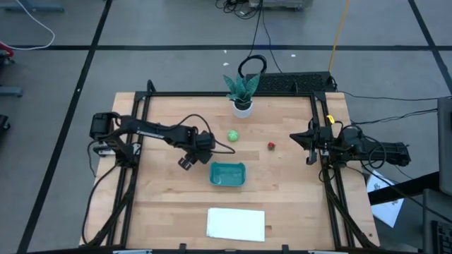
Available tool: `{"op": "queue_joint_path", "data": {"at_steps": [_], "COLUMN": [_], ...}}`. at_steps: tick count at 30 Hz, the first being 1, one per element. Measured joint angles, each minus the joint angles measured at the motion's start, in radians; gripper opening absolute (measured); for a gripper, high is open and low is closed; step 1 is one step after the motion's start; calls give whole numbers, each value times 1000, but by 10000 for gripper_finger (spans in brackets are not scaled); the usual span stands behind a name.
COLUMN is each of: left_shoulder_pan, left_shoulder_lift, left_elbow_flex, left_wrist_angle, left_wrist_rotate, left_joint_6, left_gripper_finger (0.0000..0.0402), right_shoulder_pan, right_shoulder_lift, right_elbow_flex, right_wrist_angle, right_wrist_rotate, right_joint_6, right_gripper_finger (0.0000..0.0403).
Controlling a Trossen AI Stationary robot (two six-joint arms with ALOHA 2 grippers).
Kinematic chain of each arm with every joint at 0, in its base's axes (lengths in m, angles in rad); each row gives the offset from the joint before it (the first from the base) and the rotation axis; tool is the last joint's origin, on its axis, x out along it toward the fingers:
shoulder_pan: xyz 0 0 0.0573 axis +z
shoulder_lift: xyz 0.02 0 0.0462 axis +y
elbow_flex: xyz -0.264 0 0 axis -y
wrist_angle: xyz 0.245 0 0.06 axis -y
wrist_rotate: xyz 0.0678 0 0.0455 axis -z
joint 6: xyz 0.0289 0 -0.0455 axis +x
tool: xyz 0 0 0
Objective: Pick and placing Produce into tupperware
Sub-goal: Put the yellow lemon into the blue basket
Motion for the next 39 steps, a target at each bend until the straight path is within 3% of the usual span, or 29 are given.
{"op": "queue_joint_path", "data": {"at_steps": [12,17,25,33,39], "left_shoulder_pan": [65,103,178,225,243], "left_shoulder_lift": [-119,-167,-206,-256,-351], "left_elbow_flex": [0,0,0,1,2], "left_wrist_angle": [-45,-41,-37,-22,61], "left_wrist_rotate": [181,306,521,597,678], "left_joint_6": [-132,-173,-244,-228,-266], "left_gripper_finger": [188,208,189,211,191], "right_shoulder_pan": [0,0,0,0,0], "right_shoulder_lift": [0,0,0,0,0], "right_elbow_flex": [0,0,0,0,0], "right_wrist_angle": [0,1,0,0,-3], "right_wrist_rotate": [0,0,0,0,0], "right_joint_6": [1,1,1,1,0], "right_gripper_finger": [0,0,0,0,0]}}
